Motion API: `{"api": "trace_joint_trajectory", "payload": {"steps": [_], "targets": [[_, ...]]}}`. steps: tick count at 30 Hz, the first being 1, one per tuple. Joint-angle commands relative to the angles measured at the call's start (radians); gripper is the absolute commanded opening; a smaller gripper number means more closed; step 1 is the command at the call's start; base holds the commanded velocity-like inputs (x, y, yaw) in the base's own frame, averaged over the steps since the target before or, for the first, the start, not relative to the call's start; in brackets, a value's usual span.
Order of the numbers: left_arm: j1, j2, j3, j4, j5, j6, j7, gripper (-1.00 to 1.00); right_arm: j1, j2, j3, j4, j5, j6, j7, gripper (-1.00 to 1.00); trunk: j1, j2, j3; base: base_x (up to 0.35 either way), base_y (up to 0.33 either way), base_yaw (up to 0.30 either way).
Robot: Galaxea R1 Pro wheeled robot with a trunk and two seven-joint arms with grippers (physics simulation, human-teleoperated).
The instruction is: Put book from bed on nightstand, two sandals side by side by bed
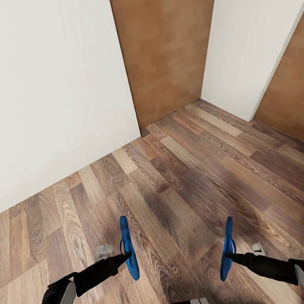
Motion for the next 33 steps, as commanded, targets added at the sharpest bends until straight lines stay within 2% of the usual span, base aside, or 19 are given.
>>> {"api": "trace_joint_trajectory", "payload": {"steps": [1, 5, 7, 9, 11, 15, 33], "targets": [[0.000, 0.001, -0.002, 0.000, 0.008, 0.007, 0.001, -1.00, 0.000, 0.002, -0.001, 0.008, 0.010, 0.005, 0.001, -1.00, -0.001, 0.000, 0.003, 0.000, 0.000, 0.000], [0.000, 0.001, -0.003, 0.000, 0.008, 0.007, 0.001, -1.00, 0.000, 0.005, -0.001, 0.078, 0.079, -0.016, 0.002, -1.00, -0.002, 0.001, 0.019, 0.000, 0.000, 0.000], [0.000, 0.000, -0.003, 0.000, 0.008, 0.007, 0.001, -1.00, 0.000, 0.005, -0.001, 0.127, 0.108, -0.074, 0.003, -1.00, -0.003, 0.001, 0.027, 0.000, 0.000, 0.000], [0.000, -0.001, -0.003, 0.000, 0.008, 0.007, 0.001, -1.00, 0.000, 0.005, -0.001, 0.151, 0.121, -0.138, 0.006, -1.00, -0.004, 0.002, 0.034, 0.000, 0.000, 0.000], [0.000, -0.002, -0.003, 0.000, 0.008, 0.007, 0.002, -1.00, 0.000, 0.005, -0.001, 0.160, 0.126, -0.172, 0.007, -1.00, -0.005, 0.002, 0.042, 0.000, 0.000, 0.000], [0.000, -0.002, -0.005, 0.001, 0.008, 0.007, 0.003, -1.00, 0.000, 0.005, -0.001, 0.166, 0.129, -0.191, 0.007, -1.00, -0.007, 0.003, 0.057, 0.000, 0.000, 0.000], [0.000, -0.002, -0.009, 0.002, 0.008, 0.007, 0.003, -1.00, 0.000, 0.005, -0.002, 0.178, 0.126, -0.217, 0.001, -1.00, -0.015, 0.007, 0.127, 0.000, 0.000, 0.000]]}}
